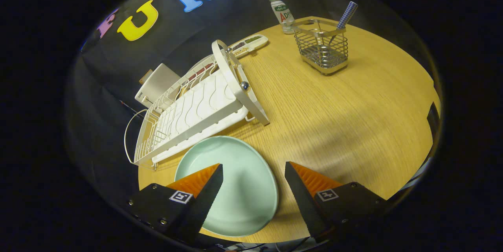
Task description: Take the plate from the dish rack, then take the spoon from the basket and place it into the plate.
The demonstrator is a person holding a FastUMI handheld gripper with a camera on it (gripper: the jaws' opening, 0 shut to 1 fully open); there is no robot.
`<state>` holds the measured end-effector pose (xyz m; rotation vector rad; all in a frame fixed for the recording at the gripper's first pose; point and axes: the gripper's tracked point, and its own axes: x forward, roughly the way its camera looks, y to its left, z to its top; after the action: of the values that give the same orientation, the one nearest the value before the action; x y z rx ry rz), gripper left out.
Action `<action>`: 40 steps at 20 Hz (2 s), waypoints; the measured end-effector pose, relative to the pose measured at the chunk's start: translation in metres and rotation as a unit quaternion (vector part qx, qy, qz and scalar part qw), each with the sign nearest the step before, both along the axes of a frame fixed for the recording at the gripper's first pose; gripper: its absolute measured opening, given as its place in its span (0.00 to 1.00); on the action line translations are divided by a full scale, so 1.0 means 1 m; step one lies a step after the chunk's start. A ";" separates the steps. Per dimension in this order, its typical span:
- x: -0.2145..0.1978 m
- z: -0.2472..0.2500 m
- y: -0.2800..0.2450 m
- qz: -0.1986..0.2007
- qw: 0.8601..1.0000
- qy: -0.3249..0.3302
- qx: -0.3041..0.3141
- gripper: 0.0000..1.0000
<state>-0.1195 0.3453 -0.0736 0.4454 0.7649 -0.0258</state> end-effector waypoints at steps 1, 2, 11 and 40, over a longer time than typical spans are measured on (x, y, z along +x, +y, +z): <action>0.001 0.009 -0.014 -0.016 1.000 -0.011 -0.019 0.98; 0.003 0.020 -0.029 -0.039 0.998 -0.023 -0.037 0.98; 0.050 0.108 -0.148 -0.202 0.966 -0.107 -0.121 0.98; 0.162 0.114 -0.233 -0.262 0.950 -0.132 -0.103 0.03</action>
<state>0.0425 0.1120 0.0404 0.4309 0.3576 -0.5285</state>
